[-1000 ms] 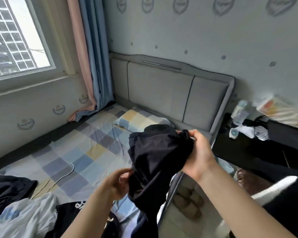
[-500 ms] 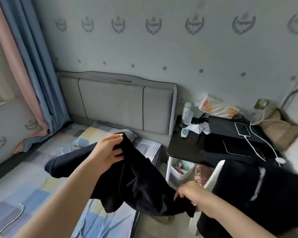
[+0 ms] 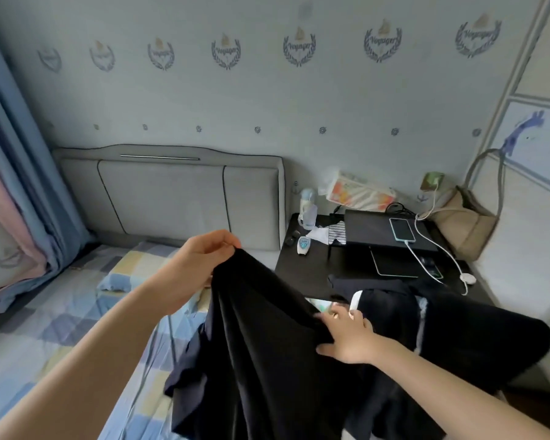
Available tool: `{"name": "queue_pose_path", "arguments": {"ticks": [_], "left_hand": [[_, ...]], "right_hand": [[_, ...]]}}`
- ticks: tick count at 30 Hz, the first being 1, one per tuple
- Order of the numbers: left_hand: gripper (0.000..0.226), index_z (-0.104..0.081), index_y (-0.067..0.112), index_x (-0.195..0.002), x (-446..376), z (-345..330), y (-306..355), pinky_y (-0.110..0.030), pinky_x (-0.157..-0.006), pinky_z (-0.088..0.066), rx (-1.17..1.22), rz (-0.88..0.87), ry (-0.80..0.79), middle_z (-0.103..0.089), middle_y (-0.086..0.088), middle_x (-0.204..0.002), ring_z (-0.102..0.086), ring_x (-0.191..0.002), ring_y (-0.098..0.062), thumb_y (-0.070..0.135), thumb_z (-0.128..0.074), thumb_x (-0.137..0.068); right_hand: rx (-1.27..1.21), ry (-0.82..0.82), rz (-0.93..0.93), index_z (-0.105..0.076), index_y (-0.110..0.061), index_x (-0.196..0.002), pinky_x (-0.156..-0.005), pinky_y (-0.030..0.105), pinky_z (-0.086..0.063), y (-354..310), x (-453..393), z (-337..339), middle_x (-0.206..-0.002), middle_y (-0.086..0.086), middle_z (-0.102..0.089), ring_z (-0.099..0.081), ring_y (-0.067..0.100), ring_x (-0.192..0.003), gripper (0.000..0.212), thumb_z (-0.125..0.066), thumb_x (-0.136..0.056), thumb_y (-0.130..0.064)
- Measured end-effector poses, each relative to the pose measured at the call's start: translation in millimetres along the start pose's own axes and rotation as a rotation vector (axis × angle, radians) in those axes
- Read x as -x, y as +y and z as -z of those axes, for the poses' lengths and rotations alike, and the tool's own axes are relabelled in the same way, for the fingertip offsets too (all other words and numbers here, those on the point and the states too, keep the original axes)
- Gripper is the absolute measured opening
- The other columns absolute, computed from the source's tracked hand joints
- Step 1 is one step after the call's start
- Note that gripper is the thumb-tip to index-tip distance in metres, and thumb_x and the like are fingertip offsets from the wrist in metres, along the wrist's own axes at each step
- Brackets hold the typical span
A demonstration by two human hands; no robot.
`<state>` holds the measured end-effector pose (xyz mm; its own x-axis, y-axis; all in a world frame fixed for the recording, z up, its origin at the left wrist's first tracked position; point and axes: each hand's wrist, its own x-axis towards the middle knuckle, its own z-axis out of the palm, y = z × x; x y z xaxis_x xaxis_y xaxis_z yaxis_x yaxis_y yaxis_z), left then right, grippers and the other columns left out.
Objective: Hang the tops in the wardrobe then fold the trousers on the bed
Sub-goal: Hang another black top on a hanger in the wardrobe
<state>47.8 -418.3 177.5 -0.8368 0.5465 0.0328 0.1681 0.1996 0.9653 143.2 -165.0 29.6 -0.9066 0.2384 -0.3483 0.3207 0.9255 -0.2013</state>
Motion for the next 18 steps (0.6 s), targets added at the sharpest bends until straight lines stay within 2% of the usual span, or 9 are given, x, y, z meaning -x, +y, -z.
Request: {"name": "queue_pose_path", "arguments": {"ticks": [2,3,5,7,8,11,13,16,18], "left_hand": [[0.020,-0.063,0.011,-0.091,-2.1,-4.5,3.8,-0.038,-0.074,-0.039,0.029,-0.009,0.002,-0.051,-0.006,-0.079,-0.046,-0.078,-0.022,0.007,-0.046,-0.101],[0.021,-0.063,0.012,-0.090,-3.1,-6.4,4.6,-0.036,-0.072,-0.039,0.036,-0.001,-0.001,-0.051,-0.004,-0.077,-0.046,-0.075,-0.021,0.007,-0.046,-0.100],[0.023,-0.064,0.015,-0.088,-6.4,-7.7,3.0,-0.033,-0.070,-0.039,0.044,0.039,0.014,-0.053,0.000,-0.074,-0.048,-0.070,-0.016,0.007,-0.046,-0.100],[0.024,-0.064,0.015,-0.085,-8.8,-11.0,-0.2,-0.030,-0.067,-0.039,0.052,0.088,0.042,-0.055,0.002,-0.070,-0.050,-0.065,-0.012,0.006,-0.046,-0.099],[0.025,-0.064,0.015,-0.084,-9.1,-13.0,-2.0,-0.029,-0.065,-0.039,0.051,0.104,0.048,-0.055,0.002,-0.068,-0.050,-0.062,-0.011,0.004,-0.046,-0.098],[0.030,-0.065,0.017,-0.075,-9.9,-22.0,-9.9,-0.028,-0.063,-0.037,-0.052,0.147,0.021,-0.054,0.001,-0.064,-0.048,-0.060,-0.011,0.000,-0.048,-0.094],[0.030,-0.066,0.017,-0.072,-11.6,-31.2,-16.1,-0.027,-0.062,-0.038,-0.170,0.197,-0.026,-0.055,-0.001,-0.067,-0.048,-0.063,-0.013,-0.001,-0.050,-0.091],[0.029,-0.065,0.016,-0.070,-15.4,-49.3,-21.9,-0.021,-0.055,-0.033,-0.369,0.306,-0.222,-0.047,-0.010,-0.072,-0.042,-0.063,-0.016,-0.001,-0.052,-0.089],[0.020,-0.066,0.017,-0.078,-15.2,-59.6,-19.5,-0.017,-0.056,-0.038,-0.553,0.379,-0.418,-0.052,-0.008,-0.075,-0.047,-0.065,-0.015,0.008,-0.054,-0.091]], "right_hand": [[-0.001,0.011,-0.058,-0.045,-0.034,-0.132,-0.110,0.052,-0.021,12.6,0.9,-2.7,-0.146,0.003,-0.031,-0.023,0.035,-0.136,0.044,-0.053,-0.090,-0.048],[-0.049,0.026,-0.076,-0.051,-0.030,-0.126,-0.107,0.048,-0.028,20.5,1.9,-1.5,-0.139,0.004,-0.041,-0.034,0.032,-0.131,0.037,-0.052,-0.092,-0.046],[-0.277,0.052,-0.080,-0.057,-0.025,-0.116,-0.086,0.029,-0.042,35.6,3.3,5.0,-0.116,0.003,-0.059,-0.055,0.023,-0.111,0.026,-0.050,-0.095,-0.039],[-0.460,0.124,-0.098,-0.058,-0.028,-0.098,-0.061,0.018,-0.040,48.9,10.7,18.7,-0.094,-0.002,-0.061,-0.058,0.015,-0.085,0.011,-0.049,-0.097,-0.035],[-0.525,0.173,-0.129,-0.057,-0.027,-0.094,-0.055,0.017,-0.037,54.8,13.9,26.4,-0.090,-0.002,-0.061,-0.056,0.015,-0.078,0.012,-0.049,-0.097,-0.035],[-0.766,0.285,-0.179,-0.056,-0.022,-0.096,-0.063,0.028,-0.052,67.6,21.6,46.6,-0.093,0.004,-0.063,-0.060,0.021,-0.081,0.014,-0.049,-0.097,-0.034],[-0.895,0.342,-0.081,-0.056,-0.023,-0.092,-0.069,0.037,-0.055,66.7,30.3,62.3,-0.093,0.007,-0.065,-0.061,0.022,-0.082,0.008,-0.050,-0.097,-0.025],[-0.890,0.397,0.215,-0.055,-0.024,-0.089,-0.070,0.024,-0.043,57.9,55.4,94.0,-0.079,-0.006,-0.062,-0.053,0.006,-0.072,0.015,-0.050,-0.097,-0.012],[-0.910,0.387,0.379,-0.056,-0.021,-0.092,-0.074,0.015,-0.041,48.1,74.4,115.0,-0.080,-0.011,-0.061,-0.053,0.001,-0.075,0.015,-0.049,-0.097,-0.008]]}}
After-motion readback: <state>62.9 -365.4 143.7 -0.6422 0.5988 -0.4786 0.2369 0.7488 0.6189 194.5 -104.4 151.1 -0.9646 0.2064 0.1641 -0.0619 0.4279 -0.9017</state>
